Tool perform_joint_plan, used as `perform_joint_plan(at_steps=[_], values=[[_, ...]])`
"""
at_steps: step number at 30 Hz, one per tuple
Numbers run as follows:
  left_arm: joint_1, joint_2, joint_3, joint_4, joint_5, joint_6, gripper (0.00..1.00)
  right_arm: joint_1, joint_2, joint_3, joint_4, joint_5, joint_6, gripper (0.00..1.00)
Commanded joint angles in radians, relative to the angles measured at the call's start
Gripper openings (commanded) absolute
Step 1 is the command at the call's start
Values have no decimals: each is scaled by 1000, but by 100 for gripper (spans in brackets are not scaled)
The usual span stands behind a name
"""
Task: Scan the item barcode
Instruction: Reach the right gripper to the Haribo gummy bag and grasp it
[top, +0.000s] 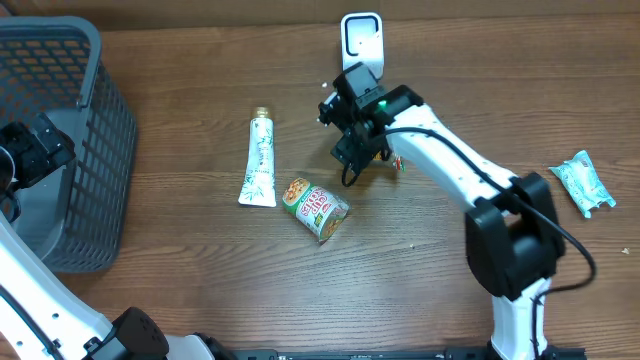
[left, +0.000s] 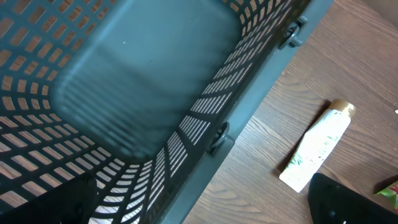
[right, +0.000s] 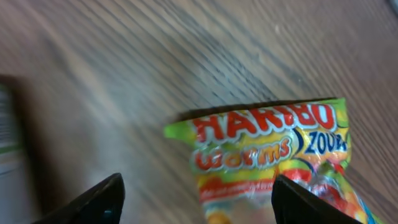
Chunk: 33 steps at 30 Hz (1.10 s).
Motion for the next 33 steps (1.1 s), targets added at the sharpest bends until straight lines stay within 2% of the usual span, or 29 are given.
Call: perform_joint_plan(at_steps=[1, 10, 12, 16, 19, 20, 21, 24, 29, 33], values=[[3, -2, 2, 1, 4, 16, 100, -3, 47, -6, 21, 136, -17, 76], [3, -2, 2, 1, 5, 16, 100, -26, 127, -7, 18, 231, -16, 74], [3, -2, 2, 1, 5, 16, 100, -42, 145, -7, 14, 225, -12, 63], [3, -2, 2, 1, 5, 16, 100, -57, 150, -6, 2, 203, 42, 27], [3, -2, 2, 1, 4, 16, 100, -45, 150, -1, -22, 151, 43, 20], [3, -2, 2, 1, 4, 16, 100, -41, 148, 6, -29, 151, 69, 14], [3, -2, 2, 1, 4, 16, 100, -40, 143, 42, -68, 150, 153, 4], [3, -2, 2, 1, 5, 16, 99, -42, 124, 136, -183, 70, 210, 4], [3, -2, 2, 1, 5, 16, 100, -83, 79, 387, -432, -259, 196, 4], [3, -2, 2, 1, 5, 16, 100, -166, 63, 515, -515, -575, 274, 4]])
